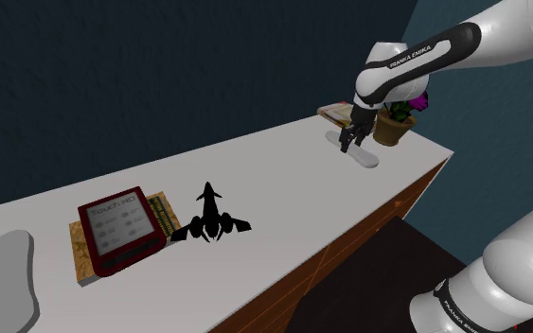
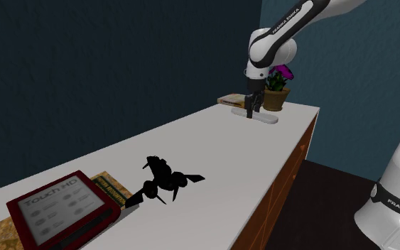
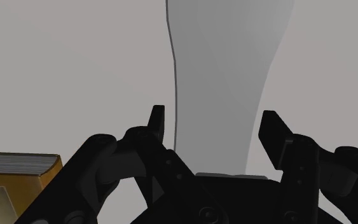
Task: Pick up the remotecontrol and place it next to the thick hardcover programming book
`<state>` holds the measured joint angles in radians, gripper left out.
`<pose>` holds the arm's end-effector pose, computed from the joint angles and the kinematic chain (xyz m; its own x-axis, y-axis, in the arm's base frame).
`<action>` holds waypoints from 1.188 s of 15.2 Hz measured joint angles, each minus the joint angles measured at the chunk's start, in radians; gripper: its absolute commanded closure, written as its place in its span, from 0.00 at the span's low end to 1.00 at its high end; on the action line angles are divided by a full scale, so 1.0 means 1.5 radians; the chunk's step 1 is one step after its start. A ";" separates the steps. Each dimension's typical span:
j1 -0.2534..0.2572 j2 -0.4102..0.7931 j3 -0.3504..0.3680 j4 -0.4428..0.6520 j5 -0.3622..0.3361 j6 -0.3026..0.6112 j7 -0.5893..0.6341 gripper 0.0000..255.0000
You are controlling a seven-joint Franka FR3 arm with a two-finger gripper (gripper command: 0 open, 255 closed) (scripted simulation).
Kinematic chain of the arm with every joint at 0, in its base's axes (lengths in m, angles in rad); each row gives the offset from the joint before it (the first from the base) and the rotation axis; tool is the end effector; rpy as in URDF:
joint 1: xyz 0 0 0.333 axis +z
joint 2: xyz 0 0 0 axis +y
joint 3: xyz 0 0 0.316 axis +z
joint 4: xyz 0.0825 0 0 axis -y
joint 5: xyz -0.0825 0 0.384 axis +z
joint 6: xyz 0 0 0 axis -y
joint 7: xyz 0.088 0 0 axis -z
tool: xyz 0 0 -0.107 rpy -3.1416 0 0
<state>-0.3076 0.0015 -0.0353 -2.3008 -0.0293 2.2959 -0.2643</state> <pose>0.4812 -0.1725 0.3462 0.9982 -0.0592 -0.0121 -0.0589 -0.9981 0.0194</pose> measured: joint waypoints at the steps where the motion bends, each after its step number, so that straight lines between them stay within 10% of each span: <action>1: 0.000 0.002 0.000 0.000 0.000 0.003 0.000 1.00; 6: 0.000 0.004 0.000 -0.001 0.000 0.006 0.000 1.00; 7: 0.000 0.004 0.000 -0.001 0.000 0.006 0.000 0.00; 18: 0.000 -0.036 0.000 0.032 0.000 -0.067 -0.001 0.00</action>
<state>-0.3070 -0.0524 -0.0347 -2.2522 -0.0291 2.1959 -0.2653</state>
